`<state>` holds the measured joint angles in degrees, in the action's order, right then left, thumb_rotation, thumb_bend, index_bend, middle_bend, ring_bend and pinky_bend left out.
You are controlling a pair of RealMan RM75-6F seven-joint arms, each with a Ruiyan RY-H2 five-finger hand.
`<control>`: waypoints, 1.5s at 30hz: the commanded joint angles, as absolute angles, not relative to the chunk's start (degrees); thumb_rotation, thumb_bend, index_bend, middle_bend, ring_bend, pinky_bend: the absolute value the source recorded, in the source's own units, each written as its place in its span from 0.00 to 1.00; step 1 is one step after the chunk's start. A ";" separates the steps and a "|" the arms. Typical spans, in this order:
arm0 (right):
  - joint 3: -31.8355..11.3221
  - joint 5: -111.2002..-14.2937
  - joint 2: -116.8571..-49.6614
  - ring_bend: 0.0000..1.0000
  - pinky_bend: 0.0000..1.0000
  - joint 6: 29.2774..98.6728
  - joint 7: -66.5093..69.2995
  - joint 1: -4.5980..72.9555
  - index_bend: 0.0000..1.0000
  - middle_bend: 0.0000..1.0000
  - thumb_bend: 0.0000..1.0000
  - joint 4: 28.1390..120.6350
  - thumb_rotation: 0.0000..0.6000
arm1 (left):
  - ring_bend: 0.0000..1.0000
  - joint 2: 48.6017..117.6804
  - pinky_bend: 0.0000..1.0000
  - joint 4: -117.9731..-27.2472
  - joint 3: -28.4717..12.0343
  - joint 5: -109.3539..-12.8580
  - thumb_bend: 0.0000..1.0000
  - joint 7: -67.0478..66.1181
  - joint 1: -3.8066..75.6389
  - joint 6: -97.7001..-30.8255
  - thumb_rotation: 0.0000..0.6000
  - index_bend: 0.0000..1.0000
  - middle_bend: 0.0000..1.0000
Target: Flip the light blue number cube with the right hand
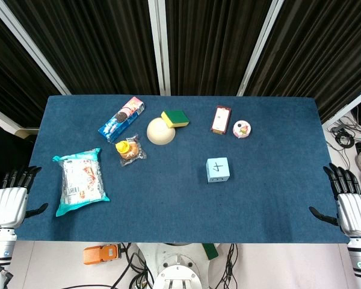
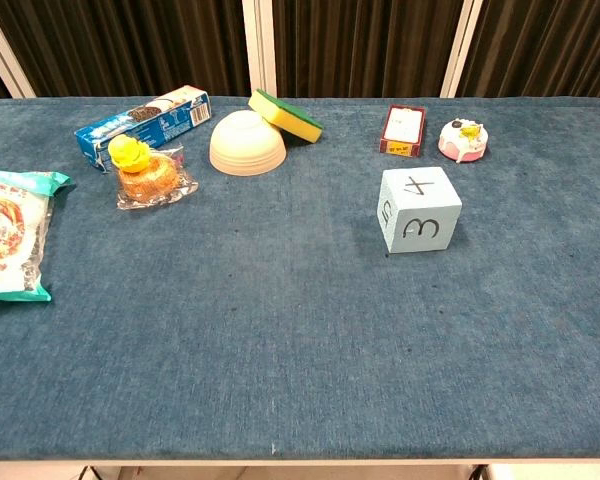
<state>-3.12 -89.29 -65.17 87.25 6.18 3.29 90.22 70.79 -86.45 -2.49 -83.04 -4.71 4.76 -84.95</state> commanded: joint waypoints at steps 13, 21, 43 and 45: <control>-4.71 -90.70 -62.44 0.00 0.07 75.69 -8.27 11.93 0.00 0.07 0.23 101.50 1.00 | 0.04 71.53 0.00 -84.15 -2.59 -83.76 0.04 -2.32 4.78 -85.08 1.00 0.15 0.14; -11.55 -71.97 -64.74 0.00 0.09 60.19 -30.55 24.33 0.00 0.07 0.23 113.49 1.00 | 0.04 71.87 0.00 -83.36 -2.22 -84.06 0.04 -1.21 4.17 -85.62 1.00 0.15 0.14; -13.48 -21.57 -89.41 0.00 0.11 64.84 -66.18 56.62 0.06 0.08 0.24 101.77 1.00 | 0.04 73.25 0.00 -80.28 -2.25 -83.45 0.04 0.94 4.19 -84.24 1.00 0.15 0.14; -13.51 -19.45 -90.80 0.00 0.11 66.83 -67.96 58.29 0.08 0.09 0.24 100.63 1.00 | 0.04 73.35 0.00 -80.02 -2.29 -83.34 0.04 1.14 4.21 -84.09 1.00 0.15 0.14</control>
<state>-13.47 -21.60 -88.89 64.69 -65.84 56.52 102.36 73.32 -80.06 -2.28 -83.37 1.10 4.20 -84.13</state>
